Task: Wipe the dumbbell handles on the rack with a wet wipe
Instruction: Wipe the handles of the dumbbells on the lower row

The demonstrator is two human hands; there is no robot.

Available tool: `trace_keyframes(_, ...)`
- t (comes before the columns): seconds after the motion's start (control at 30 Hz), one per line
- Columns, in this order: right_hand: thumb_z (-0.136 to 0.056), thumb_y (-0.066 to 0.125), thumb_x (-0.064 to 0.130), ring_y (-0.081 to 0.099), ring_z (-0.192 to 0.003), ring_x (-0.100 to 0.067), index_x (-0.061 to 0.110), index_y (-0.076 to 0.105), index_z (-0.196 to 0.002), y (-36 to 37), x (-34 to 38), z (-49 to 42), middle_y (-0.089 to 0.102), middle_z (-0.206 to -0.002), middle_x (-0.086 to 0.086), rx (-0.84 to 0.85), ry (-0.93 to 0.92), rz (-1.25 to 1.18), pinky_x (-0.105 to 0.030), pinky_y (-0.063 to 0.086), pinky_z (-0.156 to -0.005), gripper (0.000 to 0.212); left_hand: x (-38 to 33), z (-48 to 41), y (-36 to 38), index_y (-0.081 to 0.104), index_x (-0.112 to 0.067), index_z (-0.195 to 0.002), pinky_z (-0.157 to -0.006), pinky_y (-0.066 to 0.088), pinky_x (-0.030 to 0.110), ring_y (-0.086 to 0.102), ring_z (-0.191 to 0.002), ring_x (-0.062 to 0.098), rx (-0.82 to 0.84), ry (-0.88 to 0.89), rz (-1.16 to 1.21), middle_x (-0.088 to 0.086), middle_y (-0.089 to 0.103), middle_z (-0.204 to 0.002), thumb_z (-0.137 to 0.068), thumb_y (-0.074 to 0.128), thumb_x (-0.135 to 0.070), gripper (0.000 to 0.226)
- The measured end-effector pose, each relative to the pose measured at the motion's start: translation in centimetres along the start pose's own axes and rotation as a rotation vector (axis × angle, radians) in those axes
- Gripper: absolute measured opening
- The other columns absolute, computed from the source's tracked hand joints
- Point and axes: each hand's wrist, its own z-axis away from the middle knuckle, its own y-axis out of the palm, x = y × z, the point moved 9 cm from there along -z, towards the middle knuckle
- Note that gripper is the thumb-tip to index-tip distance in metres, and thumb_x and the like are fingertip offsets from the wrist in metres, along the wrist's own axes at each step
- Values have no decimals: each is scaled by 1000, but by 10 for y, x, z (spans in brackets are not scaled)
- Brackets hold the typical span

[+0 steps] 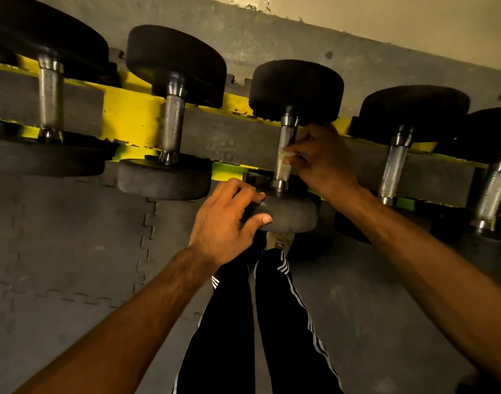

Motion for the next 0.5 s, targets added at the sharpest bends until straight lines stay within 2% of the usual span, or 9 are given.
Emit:
trace_keyframes(0.1,-91,65,25,58,-97,-22,18,75,-97,21,21,16,64,-98,-1,270,-247,12,-31,44,-81,14,2,-2,1,68,-16,-109,-77,54,41,57,-103,23,9,-3,4,2,59,-109,-87,71,-44,36)
trace_keyframes(0.13,-91,64,25,59,-94,-22,18,74,-95,21,25,17,64,-95,-1,303,-288,19,-33,47,-80,13,3,-2,2,68,-16,-109,-76,54,41,56,-103,23,6,-6,9,2,58,-109,-87,72,-44,36)
trace_keyframes(0.17,-92,62,25,59,-94,-22,17,73,-96,18,26,12,64,-97,-2,276,-291,37,-33,47,-80,14,4,-1,2,67,-16,-109,-75,54,41,56,-104,23,4,-12,16,1,58,-109,-86,72,-44,36)
trace_keyframes(0.27,-97,58,27,60,-99,-23,15,69,-108,-8,19,-8,65,-109,-6,8,-103,82,-28,40,-77,20,6,0,3,67,-18,-109,-75,55,41,55,-105,22,-8,-35,43,0,57,-109,-85,75,-41,34)
trace_keyframes(0.3,-97,58,25,60,-101,-23,15,69,-110,-9,22,-8,64,-111,-7,-15,-89,102,-28,41,-78,20,6,0,3,67,-19,-109,-75,55,40,56,-105,21,-13,-38,47,0,58,-109,-85,75,-41,34)
trace_keyframes(0.33,-96,59,22,59,-101,-25,14,70,-110,-1,32,-6,63,-111,-8,52,-134,130,-30,42,-79,19,6,0,3,67,-19,-109,-76,55,40,56,-105,21,-15,-39,48,0,58,-109,-85,75,-41,34)
trace_keyframes(0.43,-92,61,15,56,-88,-24,12,72,-95,28,55,9,53,-93,-5,396,-312,122,-34,44,-75,12,6,-2,3,68,-19,-109,-77,55,40,56,-106,21,4,-35,46,-1,58,-109,-84,74,-45,36)
trace_keyframes(0.47,-92,61,15,56,-87,-22,12,72,-93,27,53,5,53,-91,-4,425,-298,120,-32,42,-74,11,6,-3,2,68,-20,-109,-76,55,40,56,-106,20,12,-34,48,-2,58,-109,-83,73,-47,37)
trace_keyframes(0.5,-93,61,16,58,-90,-22,13,71,-94,24,48,-5,56,-93,-5,382,-267,132,-31,40,-75,11,7,-4,0,69,-20,-109,-76,55,41,56,-106,20,18,-35,54,-4,58,-109,-83,71,-49,39)
